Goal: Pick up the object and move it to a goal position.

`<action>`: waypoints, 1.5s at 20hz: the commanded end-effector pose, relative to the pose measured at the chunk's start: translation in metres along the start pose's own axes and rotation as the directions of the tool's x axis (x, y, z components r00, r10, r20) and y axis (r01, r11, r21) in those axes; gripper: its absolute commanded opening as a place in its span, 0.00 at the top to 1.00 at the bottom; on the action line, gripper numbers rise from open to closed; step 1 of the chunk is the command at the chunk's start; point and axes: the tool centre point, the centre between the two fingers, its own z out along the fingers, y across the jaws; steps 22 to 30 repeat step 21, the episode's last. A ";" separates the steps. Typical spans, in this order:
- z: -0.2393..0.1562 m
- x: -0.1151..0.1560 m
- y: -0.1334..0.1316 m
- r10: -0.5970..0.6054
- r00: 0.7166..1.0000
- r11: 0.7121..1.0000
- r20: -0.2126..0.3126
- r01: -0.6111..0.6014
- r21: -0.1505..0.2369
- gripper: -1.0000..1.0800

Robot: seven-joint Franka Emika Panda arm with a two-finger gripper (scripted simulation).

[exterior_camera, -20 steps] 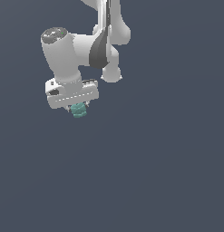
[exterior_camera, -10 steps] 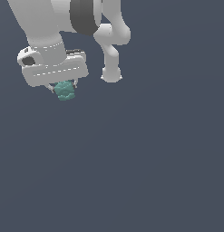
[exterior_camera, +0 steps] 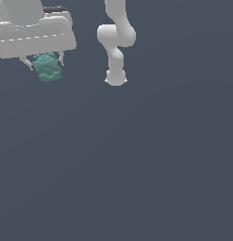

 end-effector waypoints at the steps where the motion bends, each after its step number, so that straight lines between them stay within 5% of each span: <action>1: -0.022 -0.002 0.006 0.000 1.000 1.000 0.001 0.000 0.001 1.00; 13: -0.079 -0.006 0.023 -0.001 1.000 1.000 0.002 0.001 0.000 1.00; 30: -0.088 -0.006 0.027 -0.001 1.000 1.000 0.002 0.001 0.000 1.00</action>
